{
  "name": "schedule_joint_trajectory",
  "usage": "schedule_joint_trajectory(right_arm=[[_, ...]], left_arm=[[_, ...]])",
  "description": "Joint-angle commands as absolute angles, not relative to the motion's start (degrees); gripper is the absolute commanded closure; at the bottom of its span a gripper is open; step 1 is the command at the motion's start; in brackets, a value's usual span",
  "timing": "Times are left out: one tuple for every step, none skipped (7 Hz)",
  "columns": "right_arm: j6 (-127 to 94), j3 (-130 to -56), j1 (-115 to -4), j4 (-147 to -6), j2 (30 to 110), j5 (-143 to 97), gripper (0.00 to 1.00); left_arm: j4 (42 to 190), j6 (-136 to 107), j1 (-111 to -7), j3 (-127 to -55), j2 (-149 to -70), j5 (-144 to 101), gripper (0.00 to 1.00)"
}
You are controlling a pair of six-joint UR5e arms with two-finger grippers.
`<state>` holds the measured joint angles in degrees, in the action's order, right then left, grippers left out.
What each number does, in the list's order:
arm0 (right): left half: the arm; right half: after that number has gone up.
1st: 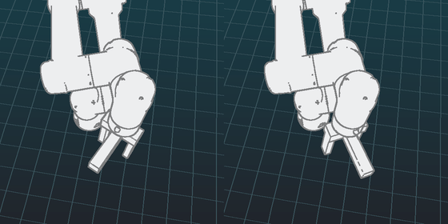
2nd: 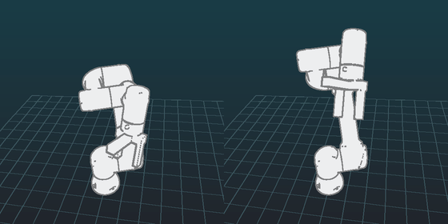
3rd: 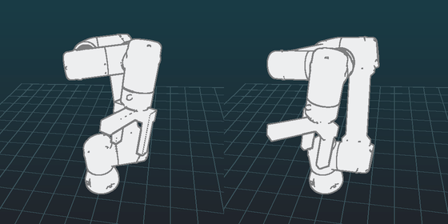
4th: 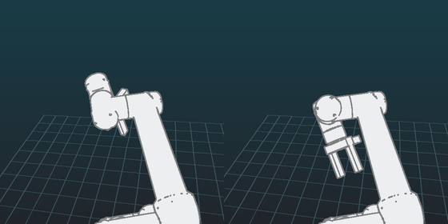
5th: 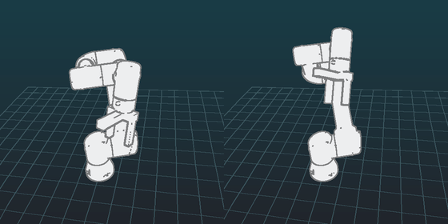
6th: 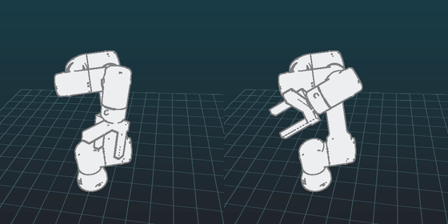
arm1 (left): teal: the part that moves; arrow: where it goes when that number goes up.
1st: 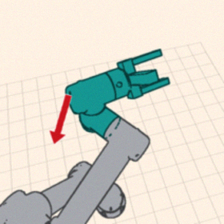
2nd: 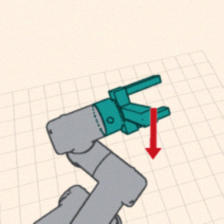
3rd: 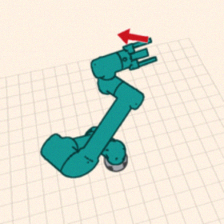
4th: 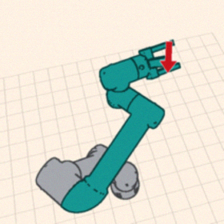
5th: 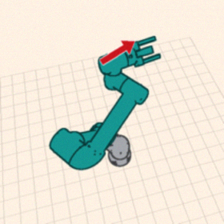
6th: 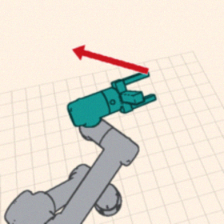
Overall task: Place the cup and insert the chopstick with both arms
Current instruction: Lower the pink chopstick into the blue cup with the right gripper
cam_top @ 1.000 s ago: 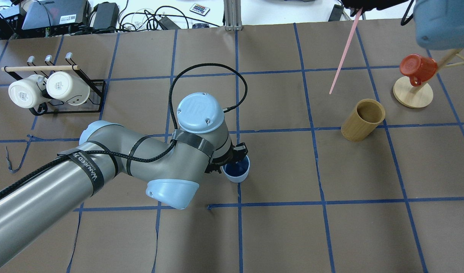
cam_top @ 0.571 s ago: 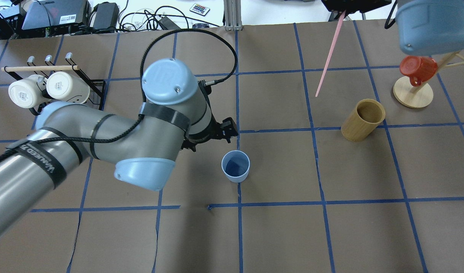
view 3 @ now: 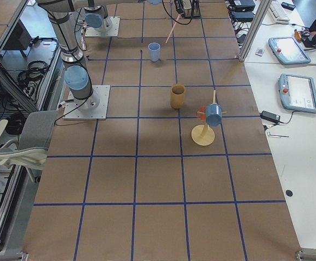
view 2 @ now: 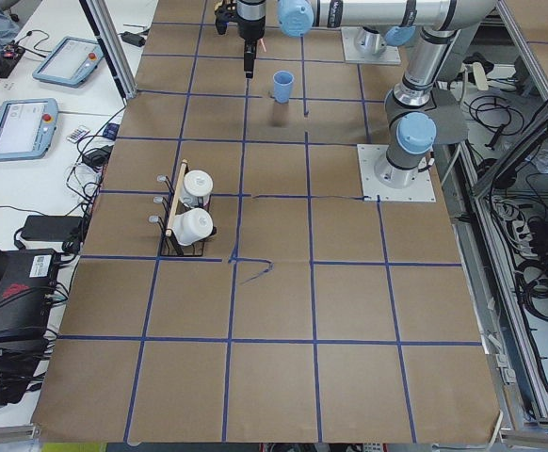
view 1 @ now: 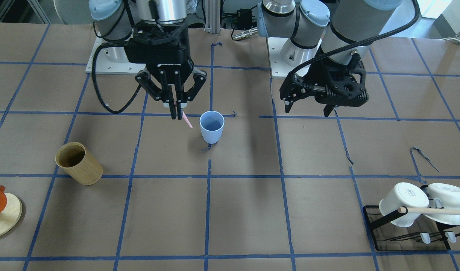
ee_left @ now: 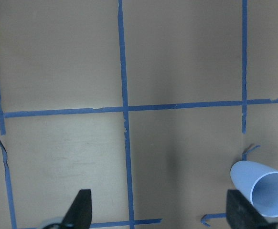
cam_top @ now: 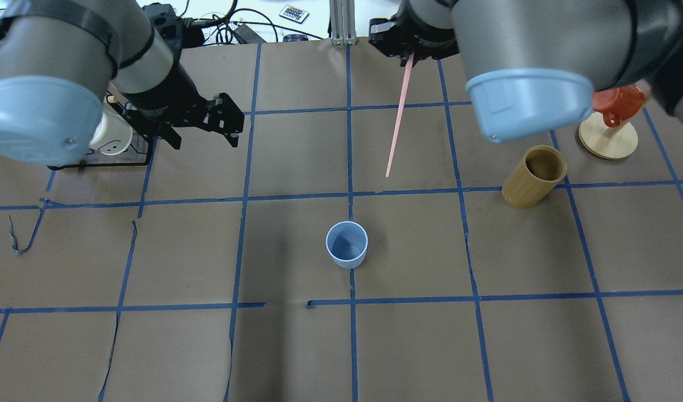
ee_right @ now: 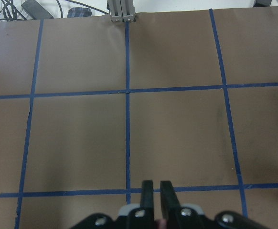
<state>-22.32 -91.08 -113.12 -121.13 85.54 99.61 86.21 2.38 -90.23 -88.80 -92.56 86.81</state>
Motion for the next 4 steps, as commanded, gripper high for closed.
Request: schedule_joint_trajectory(right_arm=[[-27.23,-94.38,-120.13,-124.45,85.34,106.16,1.00],[-28.03,-95.18,-121.19,-124.37,85.34,106.26,1.00],[-28.04,-95.97,-122.07,-124.45,85.17,106.17,1.00],[-28.04,-96.15,-122.17,-124.37,85.17,106.08,1.00]], left_arm=[[87.45,-1.02,-90.52,-87.10,-93.25,86.84,0.00],[87.54,-2.01,-90.88,-88.06,-93.16,87.01,0.00],[87.63,-1.93,-90.97,-88.68,-92.90,86.84,0.00],[87.63,-2.02,-91.05,-88.86,-92.90,86.75,0.00]])
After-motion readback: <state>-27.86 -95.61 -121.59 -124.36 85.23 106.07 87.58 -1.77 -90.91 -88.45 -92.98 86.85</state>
